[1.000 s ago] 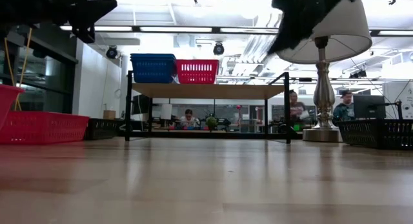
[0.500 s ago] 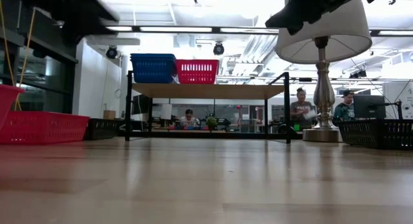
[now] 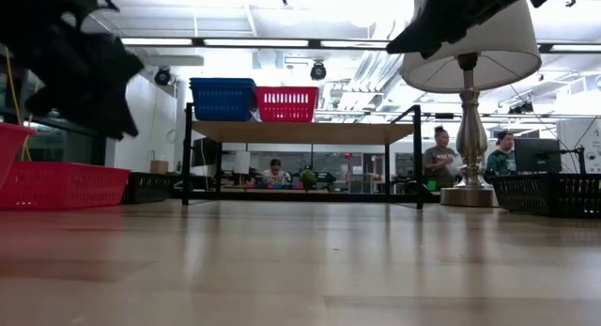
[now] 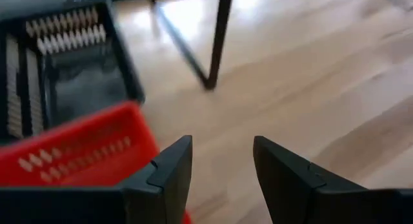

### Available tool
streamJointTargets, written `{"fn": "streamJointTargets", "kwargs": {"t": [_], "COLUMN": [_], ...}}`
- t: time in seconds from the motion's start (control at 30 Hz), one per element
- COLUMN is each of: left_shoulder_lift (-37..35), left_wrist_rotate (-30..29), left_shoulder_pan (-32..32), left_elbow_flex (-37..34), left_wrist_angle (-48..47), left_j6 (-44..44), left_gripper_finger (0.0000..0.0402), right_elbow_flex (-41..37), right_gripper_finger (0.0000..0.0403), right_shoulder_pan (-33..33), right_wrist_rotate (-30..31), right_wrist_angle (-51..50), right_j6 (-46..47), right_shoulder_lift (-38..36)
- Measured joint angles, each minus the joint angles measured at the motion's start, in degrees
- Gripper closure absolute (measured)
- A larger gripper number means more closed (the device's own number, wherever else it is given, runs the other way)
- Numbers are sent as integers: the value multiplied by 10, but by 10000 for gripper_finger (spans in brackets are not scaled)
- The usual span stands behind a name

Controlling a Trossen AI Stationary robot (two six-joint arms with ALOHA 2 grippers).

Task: Stack baskets on shelf by color
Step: Stack the top red bin on top of the red bin on the shelf

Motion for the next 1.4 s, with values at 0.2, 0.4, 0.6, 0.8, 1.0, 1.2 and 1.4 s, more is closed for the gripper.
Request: {"fn": "streamJointTargets", "kwargs": {"t": [0.2, 0.4, 0.6, 0.8, 1.0, 1.2, 1.4], "left_shoulder_lift": [65, 111, 142, 167, 181, 180, 177], "left_wrist_rotate": [60, 62, 64, 71, 84, 105, 169], "left_shoulder_pan": [33, 50, 57, 57, 57, 49, -3], "left_elbow_flex": [-18, -19, -19, -19, -19, 12, 114], "left_wrist_angle": [0, 4, 13, 35, 40, 4, -76], "left_j6": [-39, -57, -79, -79, -77, -51, 50], "left_gripper_finger": [245, 245, 245, 249, 321, 390, 398], "right_elbow_flex": [0, 0, 0, 0, 0, 0, 0], "right_gripper_finger": [403, 403, 403, 403, 403, 403, 403], "right_shoulder_pan": [0, 0, 0, 0, 0, 0, 0], "right_wrist_rotate": [1, 5, 5, 5, 5, 5, 5], "right_wrist_angle": [-2, -2, -2, -2, -2, -1, -2], "right_j6": [0, 0, 0, 0, 2, 2, 17], "right_shoulder_lift": [0, 0, 0, 0, 0, 0, 0]}}
